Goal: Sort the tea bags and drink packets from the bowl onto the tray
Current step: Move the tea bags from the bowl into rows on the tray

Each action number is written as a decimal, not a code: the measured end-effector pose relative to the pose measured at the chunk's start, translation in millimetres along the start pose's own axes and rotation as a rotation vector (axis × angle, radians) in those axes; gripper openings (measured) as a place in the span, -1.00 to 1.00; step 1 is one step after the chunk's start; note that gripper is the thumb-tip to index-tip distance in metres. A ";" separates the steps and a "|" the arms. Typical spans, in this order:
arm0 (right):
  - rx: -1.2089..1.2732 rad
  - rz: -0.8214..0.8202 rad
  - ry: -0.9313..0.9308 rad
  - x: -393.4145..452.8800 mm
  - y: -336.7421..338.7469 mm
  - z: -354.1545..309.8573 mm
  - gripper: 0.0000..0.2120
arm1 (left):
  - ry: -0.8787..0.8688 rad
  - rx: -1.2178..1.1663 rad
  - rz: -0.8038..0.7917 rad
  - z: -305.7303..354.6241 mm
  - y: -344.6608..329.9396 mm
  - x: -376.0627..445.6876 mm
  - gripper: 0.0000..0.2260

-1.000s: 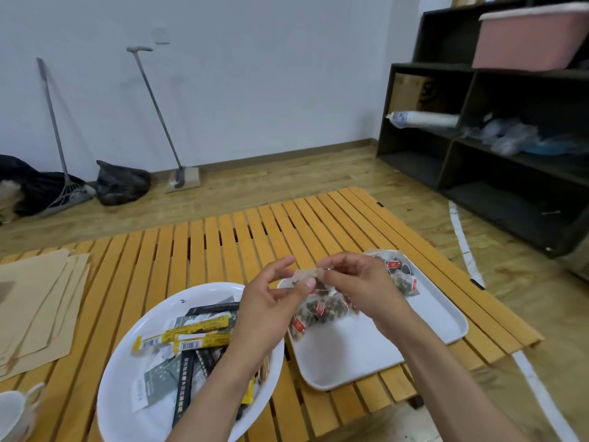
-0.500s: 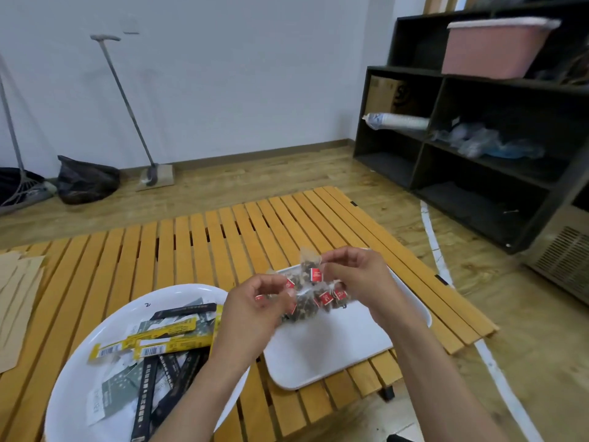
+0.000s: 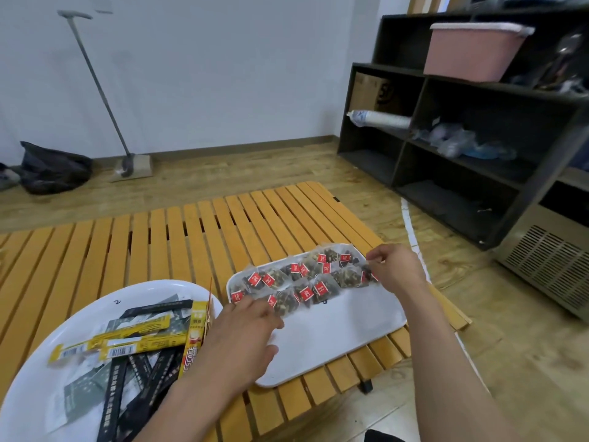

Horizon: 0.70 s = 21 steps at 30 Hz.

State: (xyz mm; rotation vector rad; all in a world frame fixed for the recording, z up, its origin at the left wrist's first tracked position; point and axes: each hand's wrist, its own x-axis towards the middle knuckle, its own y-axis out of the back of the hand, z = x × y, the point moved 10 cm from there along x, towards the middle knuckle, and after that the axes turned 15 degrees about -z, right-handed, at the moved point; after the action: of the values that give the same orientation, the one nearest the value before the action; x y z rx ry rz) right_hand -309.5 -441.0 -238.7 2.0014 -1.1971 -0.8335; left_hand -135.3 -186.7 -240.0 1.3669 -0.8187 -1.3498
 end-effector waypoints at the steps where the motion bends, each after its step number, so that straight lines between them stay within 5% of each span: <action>1: 0.014 -0.014 0.028 1.7 -4.6 -2.8 -0.83 | 0.006 0.008 -0.007 -2.2 -1.9 0.4 -0.59; 7: 0.158 0.146 0.091 -14.1 17.0 4.8 -0.65 | 0.007 0.025 -0.044 -5.6 -8.6 -1.3 -0.55; 15: 0.011 0.037 0.079 -9.4 -12.7 7.8 -0.77 | 0.005 0.021 -0.115 2.8 -31.9 -4.5 -0.51; 21: 0.068 0.012 0.132 -7.0 -20.6 3.7 -0.67 | -0.003 0.016 -0.108 2.9 -31.5 -5.1 -0.51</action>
State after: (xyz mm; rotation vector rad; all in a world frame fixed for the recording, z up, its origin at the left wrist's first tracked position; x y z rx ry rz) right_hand -304.9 -427.8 -255.8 2.0668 -1.1749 -0.6519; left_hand -144.5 -174.0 -267.9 1.4397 -0.7682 -1.4310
